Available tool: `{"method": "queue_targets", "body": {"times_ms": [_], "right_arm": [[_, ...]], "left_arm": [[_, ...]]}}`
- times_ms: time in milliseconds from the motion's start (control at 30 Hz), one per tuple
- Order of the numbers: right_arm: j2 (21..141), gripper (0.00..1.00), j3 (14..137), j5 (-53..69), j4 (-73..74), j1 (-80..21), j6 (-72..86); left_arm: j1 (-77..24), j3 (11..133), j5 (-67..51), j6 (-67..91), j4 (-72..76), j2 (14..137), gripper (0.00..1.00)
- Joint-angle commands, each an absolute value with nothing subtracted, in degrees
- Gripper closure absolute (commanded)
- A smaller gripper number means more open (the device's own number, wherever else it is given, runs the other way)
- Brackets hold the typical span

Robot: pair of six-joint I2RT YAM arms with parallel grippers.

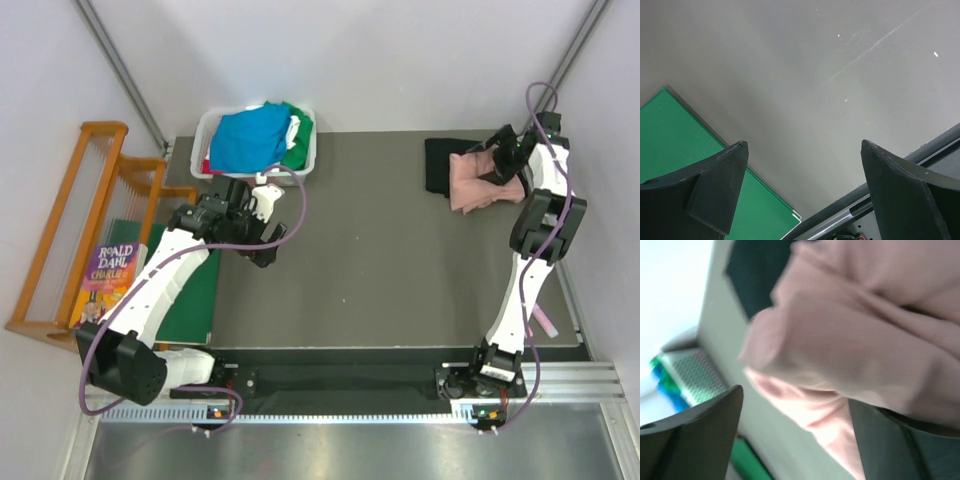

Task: Fold and stack the t-shirts
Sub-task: Neatly place the folded tshirt to the corner

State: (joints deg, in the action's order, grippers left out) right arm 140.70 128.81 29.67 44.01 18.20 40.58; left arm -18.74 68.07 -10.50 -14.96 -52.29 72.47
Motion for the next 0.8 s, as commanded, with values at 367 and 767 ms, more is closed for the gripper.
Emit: {"method": "queue_targets", "body": {"times_ms": [367,767], "right_arm": [[103.3,0.00,121.5,28.6,40.4,6.0,25.8],[105.0,0.00,98.4,17.3,36.9,10.7,24.3]], "left_arm": [[-18.4,67.0,7.1,-7.8,-33.9,73.5,0.01],[-17.2,64.0,3.3,-7.3,-34.3,75.2,0.01]]}}
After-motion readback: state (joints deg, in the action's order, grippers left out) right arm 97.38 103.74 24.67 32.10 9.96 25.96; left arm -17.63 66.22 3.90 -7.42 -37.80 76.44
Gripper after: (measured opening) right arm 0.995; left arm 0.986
